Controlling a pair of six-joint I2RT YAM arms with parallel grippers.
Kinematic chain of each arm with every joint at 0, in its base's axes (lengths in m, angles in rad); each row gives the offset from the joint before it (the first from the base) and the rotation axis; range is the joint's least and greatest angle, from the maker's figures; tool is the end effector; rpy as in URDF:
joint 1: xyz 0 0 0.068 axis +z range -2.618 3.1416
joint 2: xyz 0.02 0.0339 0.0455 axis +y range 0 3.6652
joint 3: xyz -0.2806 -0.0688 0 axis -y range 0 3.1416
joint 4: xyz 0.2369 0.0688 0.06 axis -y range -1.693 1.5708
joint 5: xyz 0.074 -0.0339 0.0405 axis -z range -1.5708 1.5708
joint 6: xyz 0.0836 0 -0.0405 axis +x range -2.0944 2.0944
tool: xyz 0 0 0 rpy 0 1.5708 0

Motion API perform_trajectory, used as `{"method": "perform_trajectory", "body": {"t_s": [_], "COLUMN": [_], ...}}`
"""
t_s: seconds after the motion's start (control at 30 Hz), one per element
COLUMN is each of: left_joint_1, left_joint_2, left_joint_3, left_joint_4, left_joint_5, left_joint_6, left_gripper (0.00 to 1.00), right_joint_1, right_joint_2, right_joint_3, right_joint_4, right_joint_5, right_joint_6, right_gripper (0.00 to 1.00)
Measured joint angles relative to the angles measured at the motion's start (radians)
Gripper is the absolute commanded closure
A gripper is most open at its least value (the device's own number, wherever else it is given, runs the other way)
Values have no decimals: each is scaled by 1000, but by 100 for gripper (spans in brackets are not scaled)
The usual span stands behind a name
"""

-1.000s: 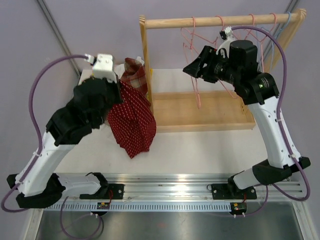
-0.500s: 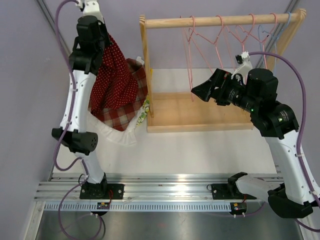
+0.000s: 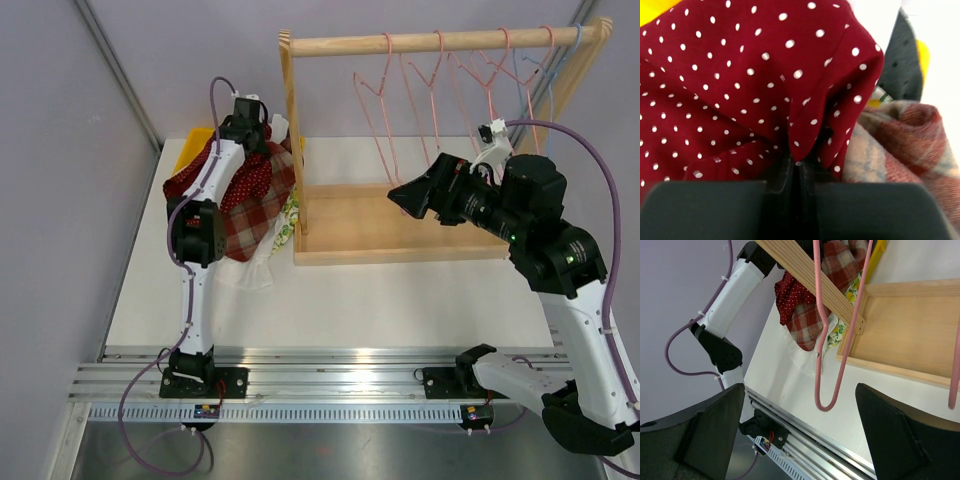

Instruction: Remove the skirt from the hanger

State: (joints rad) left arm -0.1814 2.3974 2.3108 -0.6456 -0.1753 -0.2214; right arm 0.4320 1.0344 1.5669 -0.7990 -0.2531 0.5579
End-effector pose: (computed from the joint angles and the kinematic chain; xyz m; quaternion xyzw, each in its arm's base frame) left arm 0.5769 -0.0910 0.2384 -0.0538 0.9090 -0.0028 0.4134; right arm 0.1726 0.1026 0.4859 -0.0268 0.7917 0.3742 0.4821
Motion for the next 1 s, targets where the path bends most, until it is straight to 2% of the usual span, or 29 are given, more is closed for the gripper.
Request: {"method": "perform_trajectory", "body": {"t_s": [0.03,0.07,0.1,0.3,0.5,0.57,0.7,0.87,1.0], "left_joint_1": [2,3,4,7,-45,-66,-124,-171,-172], "left_joint_2": [-1,-7,-20,-188,-463,-617,-1025,-1552,-1867], "left_joint_3": [-10,-20,-39,-201,-299,-405,-689,-1049,-1299], "left_joint_4": [2,11,21,34,9,32,68,81,6], "left_joint_5": [1,1,-1,-33,-108,-122,-118,-99,-98], "left_joint_6": [-2,-9,-14,-21,8,17,27,7,-10], "left_gripper": [39,14,1,1,1,1,1,1,1], "right_joint_1": [0,0,0,0,0,0,0,0,0], "right_joint_2": [-10,-19,-25,-31,-52,-63,-127,-285,-390], "right_joint_3": [0,0,1,24,27,27,-16,-172,-319], "right_joint_4": [-1,-4,-11,-45,-86,-100,-109,-96,-53], "right_joint_5": [0,1,1,26,80,101,137,171,185], "right_joint_6": [0,0,0,-2,-9,-10,-9,10,19], "right_gripper": [0,1,0,1,0,0,0,0,1]}}
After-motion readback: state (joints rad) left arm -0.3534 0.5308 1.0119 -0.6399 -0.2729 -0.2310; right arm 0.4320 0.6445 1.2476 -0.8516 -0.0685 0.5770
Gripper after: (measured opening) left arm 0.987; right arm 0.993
